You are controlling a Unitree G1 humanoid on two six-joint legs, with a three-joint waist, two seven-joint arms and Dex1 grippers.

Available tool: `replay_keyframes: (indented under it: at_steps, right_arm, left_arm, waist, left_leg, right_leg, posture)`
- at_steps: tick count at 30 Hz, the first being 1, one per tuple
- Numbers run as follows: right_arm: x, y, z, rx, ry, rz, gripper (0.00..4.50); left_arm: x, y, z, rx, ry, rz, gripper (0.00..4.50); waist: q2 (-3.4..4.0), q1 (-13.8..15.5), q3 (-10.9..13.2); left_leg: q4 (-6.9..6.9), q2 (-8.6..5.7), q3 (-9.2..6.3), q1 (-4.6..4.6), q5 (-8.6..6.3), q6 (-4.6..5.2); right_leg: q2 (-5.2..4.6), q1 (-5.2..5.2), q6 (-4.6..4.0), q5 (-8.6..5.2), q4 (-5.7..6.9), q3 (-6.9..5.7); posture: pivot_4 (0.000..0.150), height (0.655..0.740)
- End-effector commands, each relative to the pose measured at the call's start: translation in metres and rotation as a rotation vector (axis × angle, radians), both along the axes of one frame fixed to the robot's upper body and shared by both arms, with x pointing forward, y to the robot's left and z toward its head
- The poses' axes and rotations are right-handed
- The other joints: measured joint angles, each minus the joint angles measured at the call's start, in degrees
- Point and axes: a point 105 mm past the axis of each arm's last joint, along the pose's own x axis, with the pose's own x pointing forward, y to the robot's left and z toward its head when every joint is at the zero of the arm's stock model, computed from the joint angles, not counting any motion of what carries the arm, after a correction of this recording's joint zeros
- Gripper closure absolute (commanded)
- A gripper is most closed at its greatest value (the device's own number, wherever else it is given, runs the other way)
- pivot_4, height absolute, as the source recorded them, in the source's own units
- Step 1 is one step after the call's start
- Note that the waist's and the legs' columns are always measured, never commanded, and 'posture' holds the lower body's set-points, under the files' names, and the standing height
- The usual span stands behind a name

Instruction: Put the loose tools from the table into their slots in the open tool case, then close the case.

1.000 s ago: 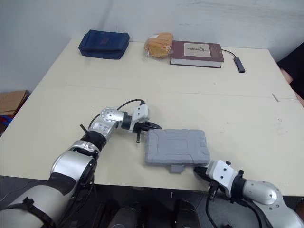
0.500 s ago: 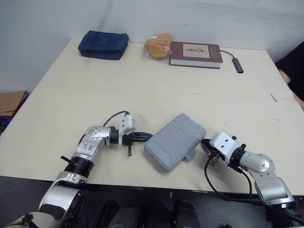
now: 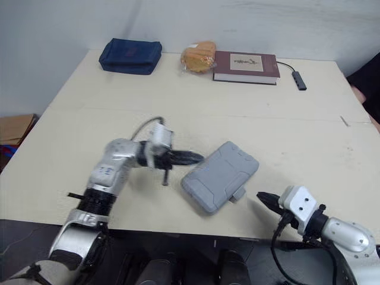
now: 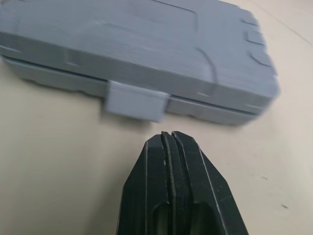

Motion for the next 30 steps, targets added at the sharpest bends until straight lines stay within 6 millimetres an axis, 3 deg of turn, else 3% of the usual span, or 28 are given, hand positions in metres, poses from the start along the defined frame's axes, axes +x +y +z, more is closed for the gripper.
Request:
replay_keyframes:
  at_steps: [1,4,8,24,30]
  right_arm:
    - [0.004,0.011,-0.002,-0.006,-0.010,0.010,4.50]
    - [0.008,0.016,-0.009,-0.022,-0.010,0.022,4.50]
    - [0.019,0.025,-0.019,-0.046,-0.006,0.040,4.50]
    - [0.046,0.056,-0.019,-0.002,-0.012,0.085,4.50]
    - [0.051,0.051,-0.022,-0.019,-0.013,0.056,4.50]
  left_arm:
    - [0.010,-0.021,-0.003,0.042,-0.085,0.010,4.47]
    - [0.014,-0.038,-0.023,0.154,-0.135,0.007,4.47]
    - [0.015,-0.036,-0.069,0.397,-0.180,-0.004,4.47]
    - [0.025,-0.020,-0.082,0.398,-0.105,0.071,4.47]
    - [0.027,-0.022,-0.082,0.366,-0.082,0.089,4.47]
  waist:
    - [0.01,-0.1,0.0]
    - [0.03,0.1,0.0]
    - [0.06,0.1,0.0]
    - [0.04,-0.6,-0.6]
    - [-0.05,-0.8,-1.0]
  left_leg:
    - [0.00,0.02,0.03,0.02,0.00,0.00]
    - [0.01,0.03,0.03,0.01,0.01,0.00]
    - [-0.01,0.02,0.05,0.04,-0.05,0.07]
    - [0.00,0.24,0.09,0.34,-0.07,-0.09]
    - [0.00,0.31,0.08,0.36,-0.09,-0.13]
  right_leg:
    - [0.02,-0.01,0.00,0.00,0.01,-0.01]
    - [0.04,-0.02,-0.01,-0.01,0.02,-0.06]
    - [0.03,0.02,-0.01,-0.01,-0.07,-0.08]
    - [-0.20,0.11,-0.20,-0.09,-0.06,0.15]
    - [-0.20,0.11,-0.25,-0.11,-0.07,0.16]
  posture:
    - [0.150,0.7400]
    - [0.150,0.7400]
    - [0.150,0.7400]
    - [0.150,0.7400]
    - [0.150,0.7400]
